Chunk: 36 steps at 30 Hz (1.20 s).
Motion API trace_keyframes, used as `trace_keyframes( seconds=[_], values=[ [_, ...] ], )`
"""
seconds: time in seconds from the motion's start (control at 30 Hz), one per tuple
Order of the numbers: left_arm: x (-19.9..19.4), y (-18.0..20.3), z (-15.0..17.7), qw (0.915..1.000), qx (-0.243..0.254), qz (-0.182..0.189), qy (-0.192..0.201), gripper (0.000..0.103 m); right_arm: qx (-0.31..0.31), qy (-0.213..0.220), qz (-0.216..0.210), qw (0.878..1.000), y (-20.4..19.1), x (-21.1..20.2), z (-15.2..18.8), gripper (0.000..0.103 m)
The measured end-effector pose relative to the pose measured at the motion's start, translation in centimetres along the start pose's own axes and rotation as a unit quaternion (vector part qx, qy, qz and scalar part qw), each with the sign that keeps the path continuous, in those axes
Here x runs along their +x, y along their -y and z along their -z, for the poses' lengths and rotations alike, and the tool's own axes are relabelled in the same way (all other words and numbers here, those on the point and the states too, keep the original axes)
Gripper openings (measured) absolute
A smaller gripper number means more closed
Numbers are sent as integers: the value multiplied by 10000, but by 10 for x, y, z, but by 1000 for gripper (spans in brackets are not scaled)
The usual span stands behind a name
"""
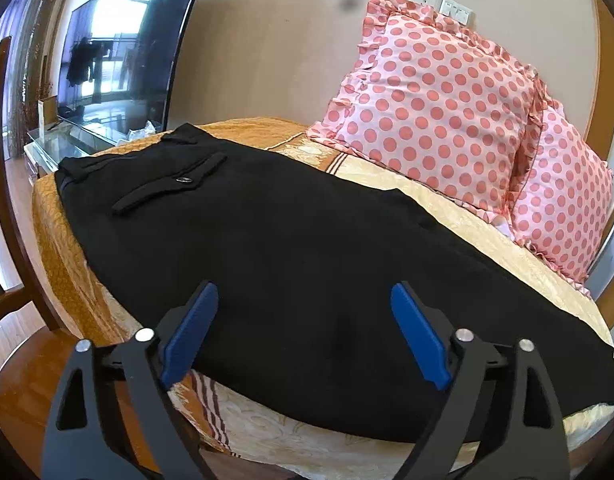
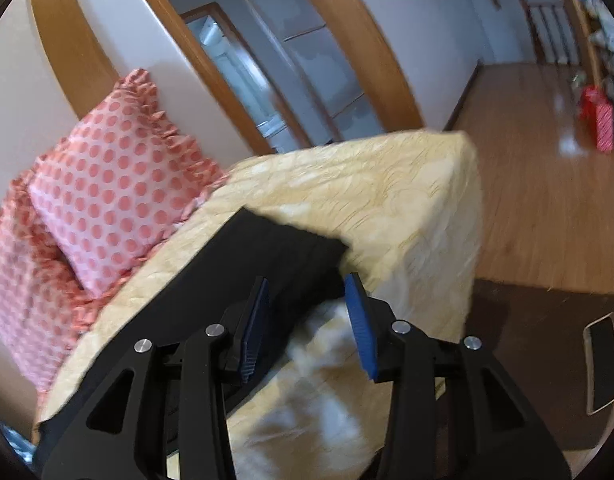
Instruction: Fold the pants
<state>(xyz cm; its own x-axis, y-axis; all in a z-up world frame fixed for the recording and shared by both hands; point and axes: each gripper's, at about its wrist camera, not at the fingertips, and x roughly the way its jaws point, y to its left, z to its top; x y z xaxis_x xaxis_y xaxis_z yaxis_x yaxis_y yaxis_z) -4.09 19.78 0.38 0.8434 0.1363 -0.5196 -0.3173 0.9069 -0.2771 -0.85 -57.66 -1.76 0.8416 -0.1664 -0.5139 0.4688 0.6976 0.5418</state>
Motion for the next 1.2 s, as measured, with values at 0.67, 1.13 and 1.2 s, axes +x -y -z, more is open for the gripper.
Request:
trace_keyframes(
  seconds=[0.67,1.13,1.2],
  values=[
    [-22,-18,-11,9950,-789,592,136,92,-1910,-2108,-4182,8627,-319,-2,111,6],
    [-62,-74,-1,9931,-1134,97,266,92,-3573,-3188,-4394,7600,-397,-30,273,6],
    [-59,-78,0,9916,-1258,213,213,92,-4083,-3269,-4280,7371,-390,-34,294,10]
  ],
)
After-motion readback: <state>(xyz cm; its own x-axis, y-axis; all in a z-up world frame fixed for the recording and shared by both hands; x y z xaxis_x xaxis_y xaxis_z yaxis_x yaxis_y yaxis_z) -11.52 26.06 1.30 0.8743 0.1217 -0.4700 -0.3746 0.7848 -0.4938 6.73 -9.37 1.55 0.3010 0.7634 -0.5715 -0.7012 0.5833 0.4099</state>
